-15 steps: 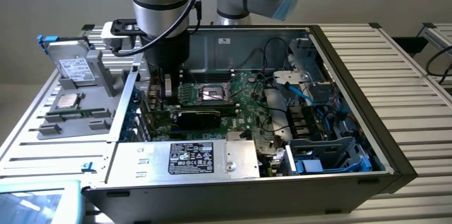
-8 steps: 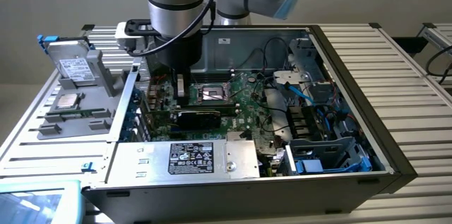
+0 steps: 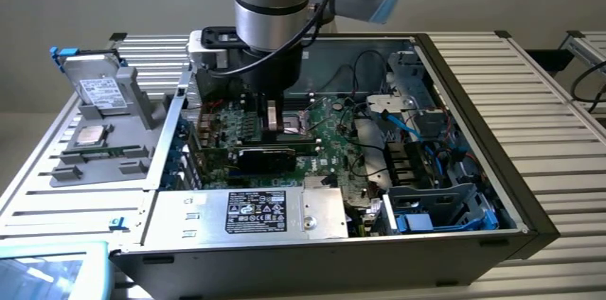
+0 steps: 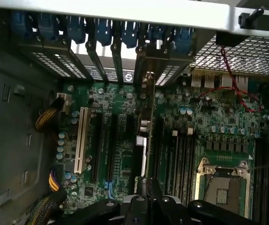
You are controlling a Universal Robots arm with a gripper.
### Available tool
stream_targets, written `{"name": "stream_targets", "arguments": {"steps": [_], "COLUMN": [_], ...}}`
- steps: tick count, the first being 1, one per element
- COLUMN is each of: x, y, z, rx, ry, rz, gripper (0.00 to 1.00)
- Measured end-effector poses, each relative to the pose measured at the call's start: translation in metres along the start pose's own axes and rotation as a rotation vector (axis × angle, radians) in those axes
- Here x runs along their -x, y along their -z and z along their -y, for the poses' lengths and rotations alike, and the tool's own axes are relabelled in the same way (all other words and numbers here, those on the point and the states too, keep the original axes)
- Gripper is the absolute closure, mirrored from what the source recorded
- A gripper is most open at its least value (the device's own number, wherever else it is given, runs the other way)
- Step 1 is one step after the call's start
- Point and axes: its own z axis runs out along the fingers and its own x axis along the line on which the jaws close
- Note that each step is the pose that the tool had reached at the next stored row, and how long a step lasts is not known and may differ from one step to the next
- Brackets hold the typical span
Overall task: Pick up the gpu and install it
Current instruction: 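Press down on the gpu until it lock into place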
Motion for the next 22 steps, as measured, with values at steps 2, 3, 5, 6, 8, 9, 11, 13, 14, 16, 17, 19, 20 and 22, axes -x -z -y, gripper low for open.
{"name": "stream_targets", "arguments": {"steps": [2, 3, 5, 6, 8, 9, 11, 13, 14, 16, 17, 19, 20, 22], "x": [0.0, 0.0, 0.0, -0.001, -0.001, -0.001, -0.001, -0.001, -0.001, -0.001, -0.001, -0.001, -0.001, -0.001], "y": [-0.0011, -0.0029, -0.0065, -0.0083, -0.0119, -0.0138, -0.0174, -0.0209, -0.0221, -0.0223, -0.0225, -0.0226, -0.0223, -0.0145], "z": [0.0035, 0.0037, 0.0039, 0.0041, 0.0043, 0.0044, 0.0047, 0.0049, 0.0049, 0.0049, 0.005, 0.005, 0.005, 0.0045], "rx": [-0.0002, -0.0002, -0.0002, -0.0003, -0.0002, -0.0001, -0.0002, -0.0001, 0.0003, 0.0002, 0.0, -0.0002, -0.0002, -0.0003], "ry": [0.0, 0.0, 0.0, 0.0, 0.0, 0.0, 0.0, 0.0, 0.0, 0.0, 0.0, 0.0, 0.0, 0.0], "rz": [0.0002, 0.0001, 0.0001, 0.0002, 0.0001, 0.0, 0.0, 0.0, -0.0008, -0.0005, -0.0002, 0.0001, 0.0003, 0.0006], "gripper": [0.88, 0.88, 0.88, 0.88, 0.88, 0.88, 0.88, 0.88, 0.88, 0.88, 0.88, 0.88, 0.88, 0.88]}}
